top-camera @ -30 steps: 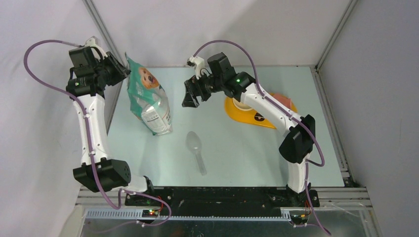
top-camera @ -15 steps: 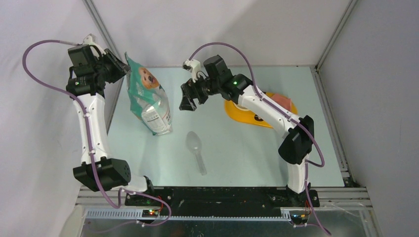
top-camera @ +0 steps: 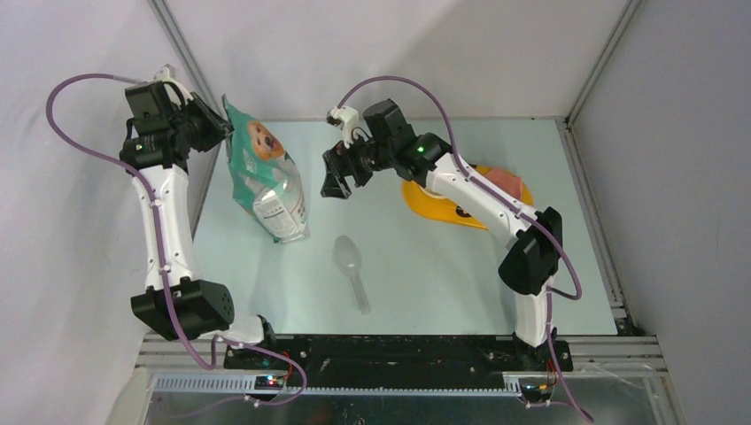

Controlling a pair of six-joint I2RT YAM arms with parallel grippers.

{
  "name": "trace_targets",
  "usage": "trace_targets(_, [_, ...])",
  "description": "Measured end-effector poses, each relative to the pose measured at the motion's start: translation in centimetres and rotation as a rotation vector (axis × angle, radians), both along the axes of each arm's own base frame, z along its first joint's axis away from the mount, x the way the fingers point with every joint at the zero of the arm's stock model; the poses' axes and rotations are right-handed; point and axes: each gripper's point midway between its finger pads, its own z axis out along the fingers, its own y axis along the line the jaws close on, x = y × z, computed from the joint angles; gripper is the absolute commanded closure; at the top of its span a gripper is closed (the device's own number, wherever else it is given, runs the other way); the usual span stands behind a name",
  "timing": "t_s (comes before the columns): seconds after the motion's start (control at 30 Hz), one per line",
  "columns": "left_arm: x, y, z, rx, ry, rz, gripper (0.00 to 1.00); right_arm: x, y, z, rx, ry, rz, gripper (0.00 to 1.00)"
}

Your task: Serve the pet food

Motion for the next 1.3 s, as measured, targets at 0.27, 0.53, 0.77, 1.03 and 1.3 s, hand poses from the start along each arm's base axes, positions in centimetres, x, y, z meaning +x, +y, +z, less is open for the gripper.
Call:
trace_targets(0.27, [-0.2, 0.2, 0.1, 0.021, 0.001, 0.001, 0.95, 2.5, 1.8, 2.7, 0.029, -0.064, -0.149, 0.16])
trace_targets(0.53, [-0.2, -0.4, -0.3, -0.005, -0.024, -0.026, 1.00, 5.2, 6.2, 9.2, 0.270, -0.076, -0.262, 0.27])
trace_targets(0.77, [0.2, -2.5, -1.2, -0.100, -0.055, -0.124, 1.00, 5.3, 10.5, 9.0, 0.426, 0.040, -0.211, 0.26])
trace_targets(1.03, [-0.3, -4.6, -2.6, -0.183, -0.057, -0.239, 1.00, 4.7, 12.2, 7.1, 0.426, 0.091, -0.190, 0.26])
trace_targets(1.3, [-0.7, -5.2, -2.9, -0.205, -0.060, -0.268, 1.00, 5.5, 12.3, 11.8, 0.553, 0.046, -0.226, 0.29])
